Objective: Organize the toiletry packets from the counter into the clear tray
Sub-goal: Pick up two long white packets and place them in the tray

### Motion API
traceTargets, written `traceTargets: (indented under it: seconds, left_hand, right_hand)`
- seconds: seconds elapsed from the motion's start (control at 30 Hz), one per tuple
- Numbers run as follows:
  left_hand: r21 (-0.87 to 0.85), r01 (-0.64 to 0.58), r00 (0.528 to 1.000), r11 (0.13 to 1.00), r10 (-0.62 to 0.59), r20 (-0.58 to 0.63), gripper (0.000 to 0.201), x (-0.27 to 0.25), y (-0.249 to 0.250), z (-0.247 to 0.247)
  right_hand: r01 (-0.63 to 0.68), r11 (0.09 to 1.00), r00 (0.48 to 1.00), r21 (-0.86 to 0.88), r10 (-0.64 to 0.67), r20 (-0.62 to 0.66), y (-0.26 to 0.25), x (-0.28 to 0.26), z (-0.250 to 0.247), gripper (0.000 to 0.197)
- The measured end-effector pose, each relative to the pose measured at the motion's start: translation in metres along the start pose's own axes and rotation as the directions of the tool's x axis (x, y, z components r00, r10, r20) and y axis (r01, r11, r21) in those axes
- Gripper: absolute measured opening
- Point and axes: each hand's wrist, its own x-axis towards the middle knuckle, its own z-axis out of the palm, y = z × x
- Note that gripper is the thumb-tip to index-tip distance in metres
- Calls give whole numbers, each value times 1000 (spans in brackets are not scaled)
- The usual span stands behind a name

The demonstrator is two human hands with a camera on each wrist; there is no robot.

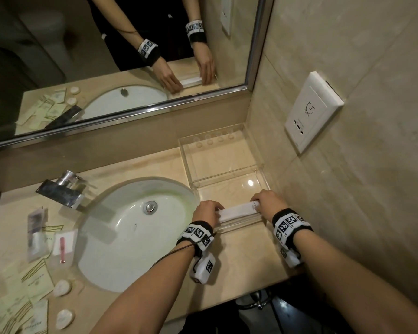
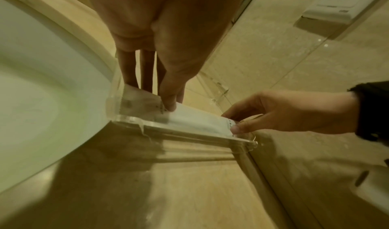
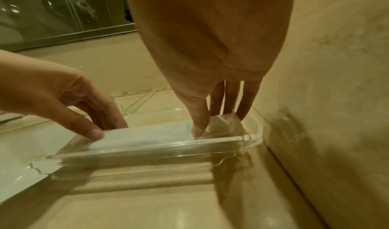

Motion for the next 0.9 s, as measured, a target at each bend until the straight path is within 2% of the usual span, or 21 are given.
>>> traceTargets:
  seconds: [0.17,0.33,0.47,0.57,0.7,0.9]
  left_hand:
    - [39,-5,1000,999,6,-19,33,0,-2,-2]
    - [114,-22,1000,993,24,-20,36,-2,-3,-2]
    - [101,-17,1000,995,17,2,31,1,-3,-4]
    - [58,-18,1000,998,17,14,31,2,-3,-9]
    - [-106,-8,999,994,4,-43,23,-2,-6,-28]
    - [-339,-3,978,941,-67,-197,18,-32,-25,-77]
  right_hand:
    - [0,997,999,-73,-3,-44,1,-5,5,35]
    - [4,989,999,-148,-9,-37,-2,-9,6,30]
    - [5,990,999,-142,-11,-48,-2,-11,5,30]
    - [-7,998,997,-70,1,-78,-4,-11,2,32]
    - [9,992,984,126,14,-179,-19,-12,-13,30]
    - [237,893,935,383,-103,-339,-86,-9,-34,25]
